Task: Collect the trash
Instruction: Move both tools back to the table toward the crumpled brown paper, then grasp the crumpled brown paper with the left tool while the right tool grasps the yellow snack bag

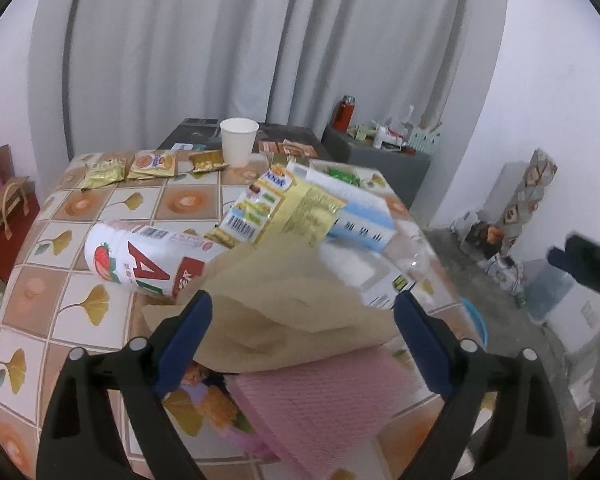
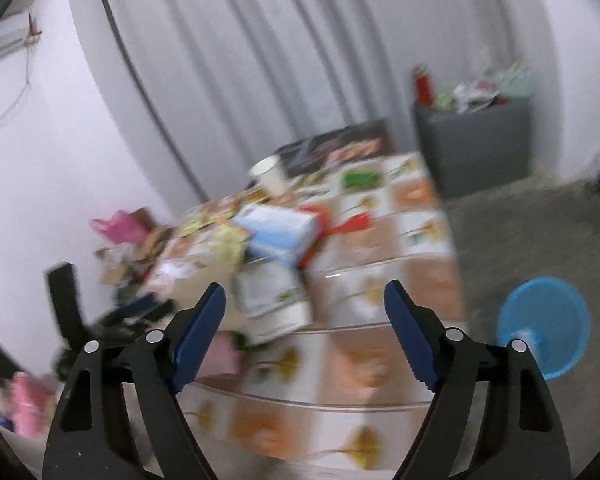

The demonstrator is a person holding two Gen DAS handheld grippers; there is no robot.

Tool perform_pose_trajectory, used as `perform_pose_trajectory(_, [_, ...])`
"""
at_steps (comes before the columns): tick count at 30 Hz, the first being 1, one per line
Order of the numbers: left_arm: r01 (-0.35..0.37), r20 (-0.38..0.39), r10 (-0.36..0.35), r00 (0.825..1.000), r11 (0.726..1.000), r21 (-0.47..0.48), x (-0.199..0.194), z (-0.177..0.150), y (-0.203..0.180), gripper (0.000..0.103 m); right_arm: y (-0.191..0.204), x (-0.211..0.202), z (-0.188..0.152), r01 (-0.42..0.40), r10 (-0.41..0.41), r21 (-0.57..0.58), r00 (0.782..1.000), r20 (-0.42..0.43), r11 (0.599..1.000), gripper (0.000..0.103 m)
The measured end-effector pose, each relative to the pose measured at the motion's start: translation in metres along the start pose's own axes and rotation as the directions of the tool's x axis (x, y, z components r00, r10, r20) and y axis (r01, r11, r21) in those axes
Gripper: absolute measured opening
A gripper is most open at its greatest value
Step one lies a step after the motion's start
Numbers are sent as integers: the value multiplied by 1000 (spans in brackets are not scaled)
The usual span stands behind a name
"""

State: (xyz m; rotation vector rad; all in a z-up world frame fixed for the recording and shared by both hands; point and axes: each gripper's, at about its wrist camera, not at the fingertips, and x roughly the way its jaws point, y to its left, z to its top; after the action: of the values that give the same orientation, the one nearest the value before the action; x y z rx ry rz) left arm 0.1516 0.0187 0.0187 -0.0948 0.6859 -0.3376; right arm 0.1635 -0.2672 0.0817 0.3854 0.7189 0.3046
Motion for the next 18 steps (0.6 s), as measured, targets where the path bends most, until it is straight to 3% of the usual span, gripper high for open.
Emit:
perform_pose_trajectory(2, [2, -7, -2, 1000, 1000, 14, 9, 1, 0, 84, 12, 24, 4, -68, 69, 32, 997, -44, 997, 74])
perform_pose_trajectory(11, [7, -65, -4, 998, 999, 44, 36, -7, 15, 56, 41, 108, 22, -180, 200, 138, 967, -154, 974, 65])
perform_pose_trajectory(18, [51, -78, -47, 996, 998, 48, 37, -12, 15, 33, 41, 147, 27, -180, 227, 232, 955, -193, 956, 61])
